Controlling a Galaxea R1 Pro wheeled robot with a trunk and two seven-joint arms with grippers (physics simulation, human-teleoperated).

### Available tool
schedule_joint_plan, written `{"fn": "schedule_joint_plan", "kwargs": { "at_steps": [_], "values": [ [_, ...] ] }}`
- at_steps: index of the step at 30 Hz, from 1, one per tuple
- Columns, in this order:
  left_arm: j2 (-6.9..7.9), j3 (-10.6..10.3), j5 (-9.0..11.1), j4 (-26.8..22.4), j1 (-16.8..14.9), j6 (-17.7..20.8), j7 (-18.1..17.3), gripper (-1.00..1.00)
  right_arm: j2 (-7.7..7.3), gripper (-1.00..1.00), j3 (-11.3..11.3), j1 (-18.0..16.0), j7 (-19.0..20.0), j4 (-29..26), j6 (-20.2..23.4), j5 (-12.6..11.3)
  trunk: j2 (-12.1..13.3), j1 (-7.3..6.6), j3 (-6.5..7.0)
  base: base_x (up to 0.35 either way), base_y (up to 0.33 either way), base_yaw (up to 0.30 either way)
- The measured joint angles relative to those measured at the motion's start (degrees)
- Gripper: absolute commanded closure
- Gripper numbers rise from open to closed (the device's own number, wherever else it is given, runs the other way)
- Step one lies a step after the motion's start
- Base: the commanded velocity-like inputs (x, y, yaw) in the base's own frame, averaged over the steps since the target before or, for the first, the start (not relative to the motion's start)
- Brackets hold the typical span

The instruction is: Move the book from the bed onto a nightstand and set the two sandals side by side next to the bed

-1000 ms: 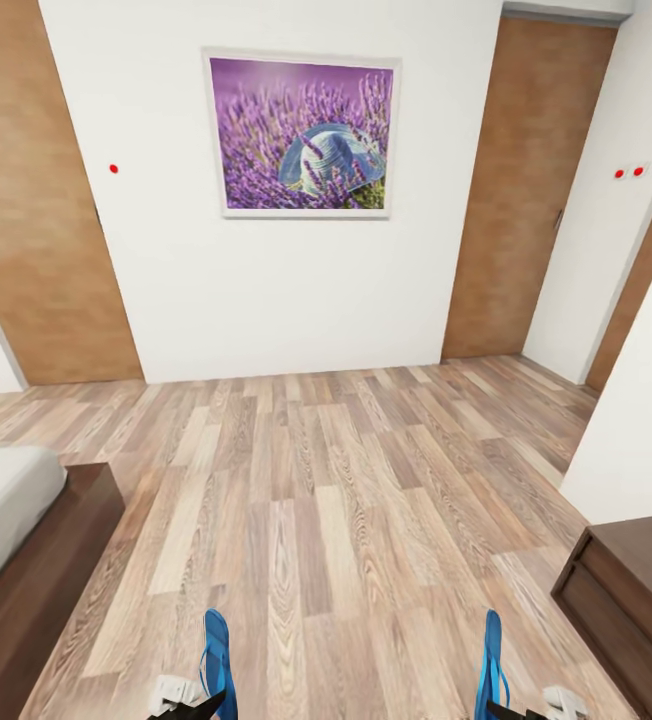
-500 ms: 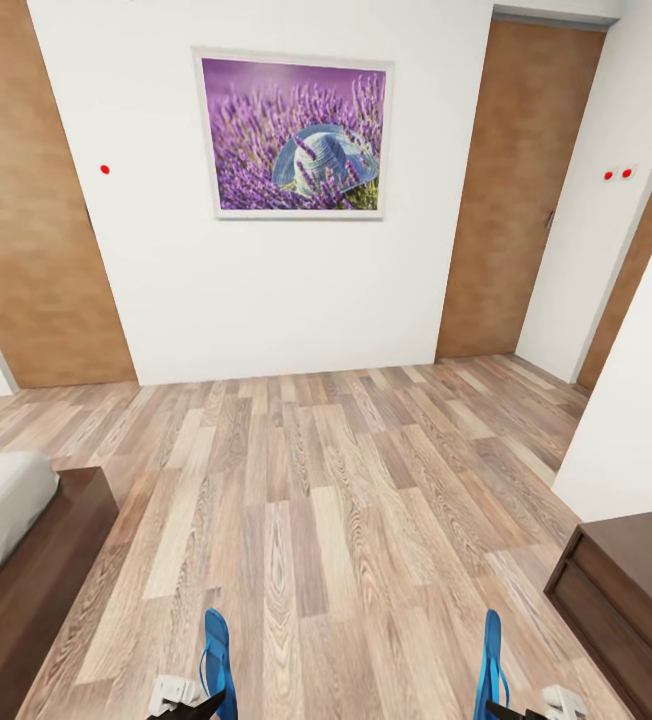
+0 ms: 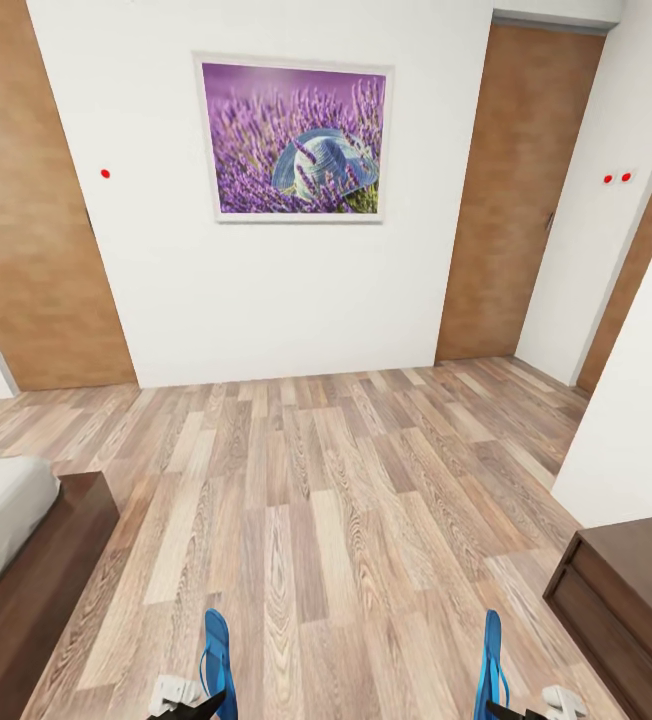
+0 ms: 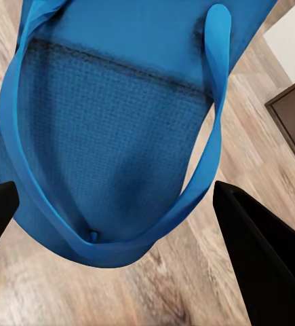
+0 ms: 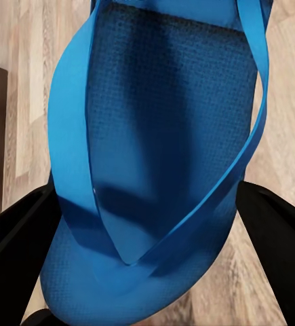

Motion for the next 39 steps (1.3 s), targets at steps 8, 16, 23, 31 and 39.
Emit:
{"fn": "schedule_joint_plan", "kwargs": {
  "at_steps": [8,16,23,31,39],
  "values": [
    [0.0,0.0,0.0,0.0,0.0,0.0,0.0,1.0,0.0,1.0,0.0,0.0,0.0,0.0,0.0,0.0,0.0,0.0,0.0,0.0,0.0,0.0],
    [0.0,0.0,0.0,0.0,0.0,0.0,0.0,1.0,0.0,1.0,0.0,0.0,0.0,0.0,0.0,0.0,0.0,0.0,0.0,0.0,0.0,0.0],
    [0.0,0.0,0.0,0.0,0.0,-0.1,0.0,1.0,0.0,1.0,0.0,0.0,0.0,0.0,0.0,0.0,0.0,0.0,-0.25,0.0,0.0,0.0],
    [0.0,0.0,0.0,0.0,0.0,-0.1,0.0,1.0,0.0,1.0,0.0,0.0,0.0,0.0,0.0,0.0,0.0,0.0,-0.76,0.0,0.0,0.0],
    [0.01,0.0,0.1,0.0,0.0,0.0,-0.4,1.0,0.39,1.0,0.0,0.0,0.0,0.0,0.0,0.0,0.0,0.0,-1.19,0.0,0.0,0.0]
  ]
}}
